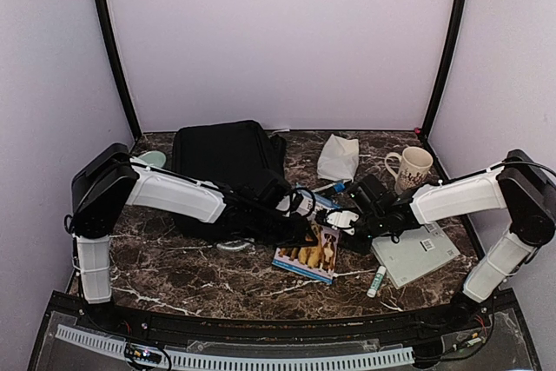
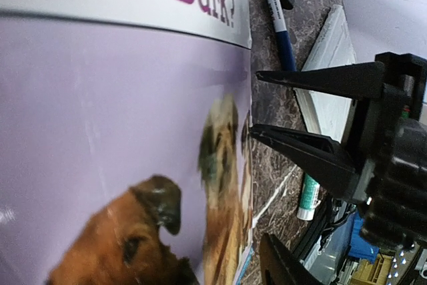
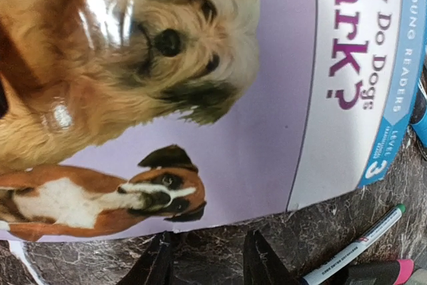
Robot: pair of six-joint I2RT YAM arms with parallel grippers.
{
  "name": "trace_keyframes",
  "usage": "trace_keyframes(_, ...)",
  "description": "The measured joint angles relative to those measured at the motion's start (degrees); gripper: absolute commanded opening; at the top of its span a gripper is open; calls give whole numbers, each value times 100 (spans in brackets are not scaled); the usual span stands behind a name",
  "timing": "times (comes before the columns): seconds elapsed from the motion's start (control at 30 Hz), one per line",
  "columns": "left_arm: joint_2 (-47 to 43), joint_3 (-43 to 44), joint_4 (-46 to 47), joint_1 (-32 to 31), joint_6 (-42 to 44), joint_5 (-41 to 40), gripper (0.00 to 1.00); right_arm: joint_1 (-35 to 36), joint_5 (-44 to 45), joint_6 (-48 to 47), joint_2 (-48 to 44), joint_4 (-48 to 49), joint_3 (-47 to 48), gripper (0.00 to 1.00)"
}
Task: Pack the student bag
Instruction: Pick up the book at the center of the board.
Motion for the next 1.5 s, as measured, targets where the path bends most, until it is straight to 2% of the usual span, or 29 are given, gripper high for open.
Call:
trace_keyframes(0.07,-175,-79,-11,4,105,4,13,0,9,11,0,7,-4,37)
trace_keyframes(0.1,-247,-90,-7,2,173,9,19,0,11,17,-2,9,-7,37)
trace_keyframes(0.17,-365,-90,9,-4,289,46,38,0,11,28,-4,9,-7,37)
trace_keyframes(0.2,-402,-87,11,-4,337,63,43,0,11,31,-7,9,-7,37)
trace_keyframes(0.33,-439,-57,-26,-2,494,146,49,0,15,33,-13,11,-9,37)
trace_keyframes(0.4,-439,-33,-70,-2,516,173,62,0,20,33,-17,24,-17,37)
trace_keyframes(0.57,-439,-17,-212,-2,529,240,71,-9,31,39,-24,31,-24,37)
trace_keyframes(0.67,-468,-57,-387,-2,507,129,72,-17,37,48,-31,44,-35,37)
trace_keyframes(0.9,-815,-704,-468,39,369,-122,60,-17,48,50,-33,46,-37,37)
trace_keyframes(1.03,-1003,-1257,35,138,142,83,37,-17,46,50,-35,46,-37,38)
trace_keyframes(1.37,-953,-1386,1215,295,-293,756,0,-24,96,42,-186,-85,-127,37)
trace_keyframes(1.5,-920,-1381,1340,295,-350,848,0,-79,216,26,-345,-317,-170,37)
